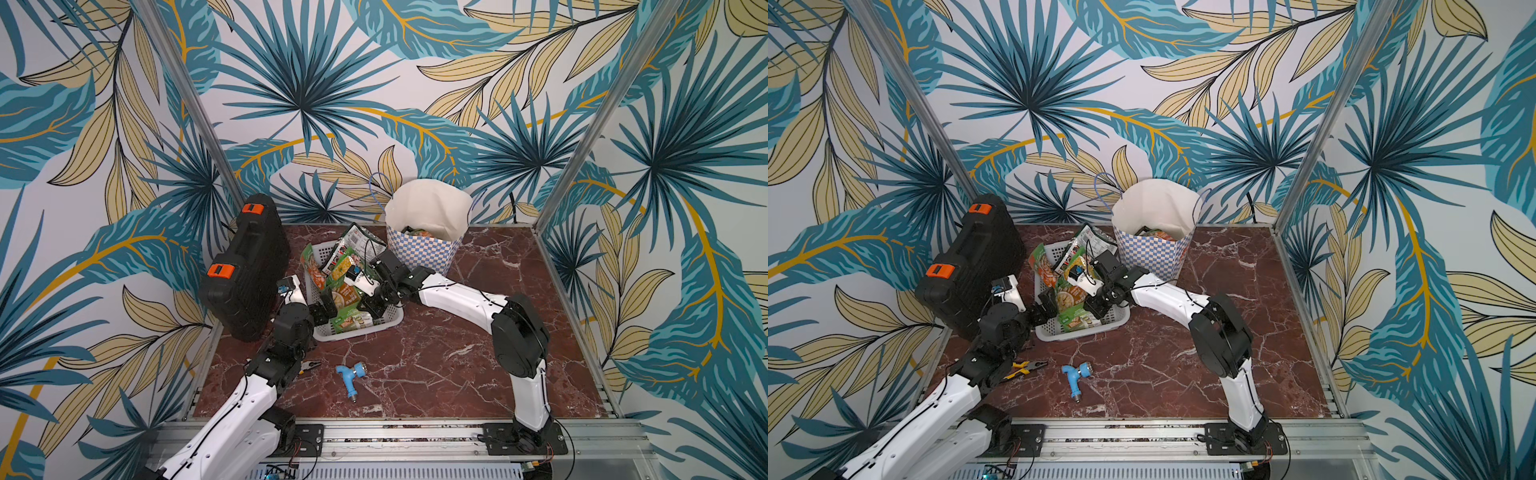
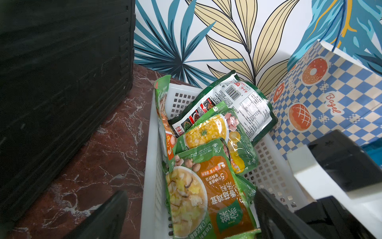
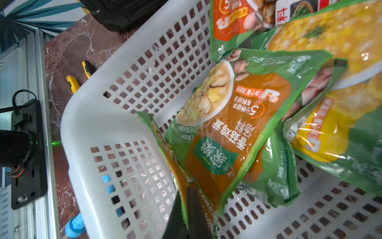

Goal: Place the condiment packets inside the bag
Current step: Pick up the condiment packet from the storage box, then place the condiment packet in the paper bag.

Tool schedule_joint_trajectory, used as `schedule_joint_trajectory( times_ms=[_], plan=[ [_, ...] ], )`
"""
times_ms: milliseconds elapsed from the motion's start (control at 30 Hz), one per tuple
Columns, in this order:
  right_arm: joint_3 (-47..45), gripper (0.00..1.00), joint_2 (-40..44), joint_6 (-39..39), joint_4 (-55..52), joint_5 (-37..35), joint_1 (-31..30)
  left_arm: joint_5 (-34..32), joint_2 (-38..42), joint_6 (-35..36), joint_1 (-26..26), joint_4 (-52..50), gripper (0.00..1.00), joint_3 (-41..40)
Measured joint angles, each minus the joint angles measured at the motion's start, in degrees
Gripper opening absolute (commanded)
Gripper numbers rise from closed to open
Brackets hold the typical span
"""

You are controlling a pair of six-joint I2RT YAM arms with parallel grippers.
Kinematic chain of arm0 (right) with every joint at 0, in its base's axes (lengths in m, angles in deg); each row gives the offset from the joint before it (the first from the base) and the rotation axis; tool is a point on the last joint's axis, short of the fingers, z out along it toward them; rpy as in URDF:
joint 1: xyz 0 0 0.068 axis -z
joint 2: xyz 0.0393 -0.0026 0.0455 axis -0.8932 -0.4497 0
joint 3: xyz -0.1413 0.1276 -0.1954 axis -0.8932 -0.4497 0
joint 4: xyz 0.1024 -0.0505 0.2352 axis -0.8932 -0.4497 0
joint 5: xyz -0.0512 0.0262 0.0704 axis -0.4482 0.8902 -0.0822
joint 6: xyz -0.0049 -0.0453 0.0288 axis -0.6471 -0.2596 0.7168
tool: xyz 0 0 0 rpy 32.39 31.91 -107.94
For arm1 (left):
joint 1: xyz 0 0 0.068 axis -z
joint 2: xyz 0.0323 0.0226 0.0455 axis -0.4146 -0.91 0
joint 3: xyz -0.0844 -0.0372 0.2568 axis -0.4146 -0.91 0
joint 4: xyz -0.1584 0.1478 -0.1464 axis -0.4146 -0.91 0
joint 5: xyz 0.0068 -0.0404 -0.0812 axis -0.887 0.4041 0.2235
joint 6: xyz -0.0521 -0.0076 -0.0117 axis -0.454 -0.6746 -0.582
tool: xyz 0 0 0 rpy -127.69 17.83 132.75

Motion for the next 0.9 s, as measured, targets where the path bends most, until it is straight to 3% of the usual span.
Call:
schedule_joint_trajectory(
  times_ms=[400, 900],
  plan=[
    [2.58, 0.00, 18.21, 5.44, -0.79, -9.22, -0.31, -1.75, 4.76, 0.02, -0.04, -0.57, 1.00, -0.61],
    [13.55, 0.00, 24.94, 12.59, -4.98, -36.15, 1.18, -2.75, 6.78, 0.04, -0.07, -0.90, 1.00, -1.22]
  ],
)
